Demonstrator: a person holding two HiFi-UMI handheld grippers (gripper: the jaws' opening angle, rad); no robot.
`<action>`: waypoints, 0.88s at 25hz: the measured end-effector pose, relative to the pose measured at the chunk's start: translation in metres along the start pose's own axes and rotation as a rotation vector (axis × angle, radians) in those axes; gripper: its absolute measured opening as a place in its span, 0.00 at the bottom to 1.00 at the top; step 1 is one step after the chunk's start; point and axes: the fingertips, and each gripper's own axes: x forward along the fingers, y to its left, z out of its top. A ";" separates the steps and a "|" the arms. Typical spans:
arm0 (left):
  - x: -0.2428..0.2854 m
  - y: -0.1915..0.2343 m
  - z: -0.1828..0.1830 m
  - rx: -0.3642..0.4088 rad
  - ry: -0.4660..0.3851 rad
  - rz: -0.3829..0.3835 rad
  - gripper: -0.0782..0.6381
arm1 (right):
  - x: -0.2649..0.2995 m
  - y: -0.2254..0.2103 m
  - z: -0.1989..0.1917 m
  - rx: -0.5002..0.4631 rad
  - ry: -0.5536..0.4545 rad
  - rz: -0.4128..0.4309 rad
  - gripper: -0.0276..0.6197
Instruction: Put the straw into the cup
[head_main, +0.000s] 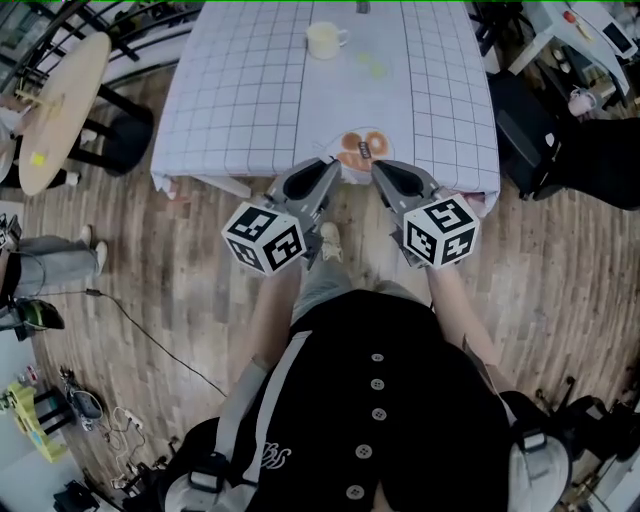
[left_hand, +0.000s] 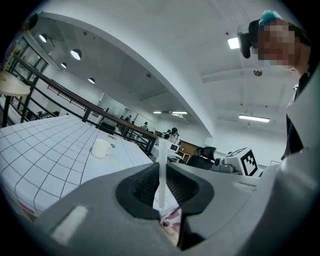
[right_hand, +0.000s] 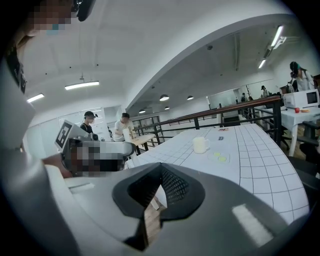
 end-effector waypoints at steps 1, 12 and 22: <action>0.003 0.008 0.001 0.001 0.007 0.000 0.17 | 0.006 -0.003 0.003 0.000 0.000 -0.005 0.04; 0.059 0.081 0.050 0.052 0.041 -0.076 0.17 | 0.092 -0.055 0.051 0.024 -0.043 -0.076 0.04; 0.082 0.130 0.074 0.051 0.059 -0.106 0.17 | 0.142 -0.078 0.067 0.046 -0.039 -0.112 0.04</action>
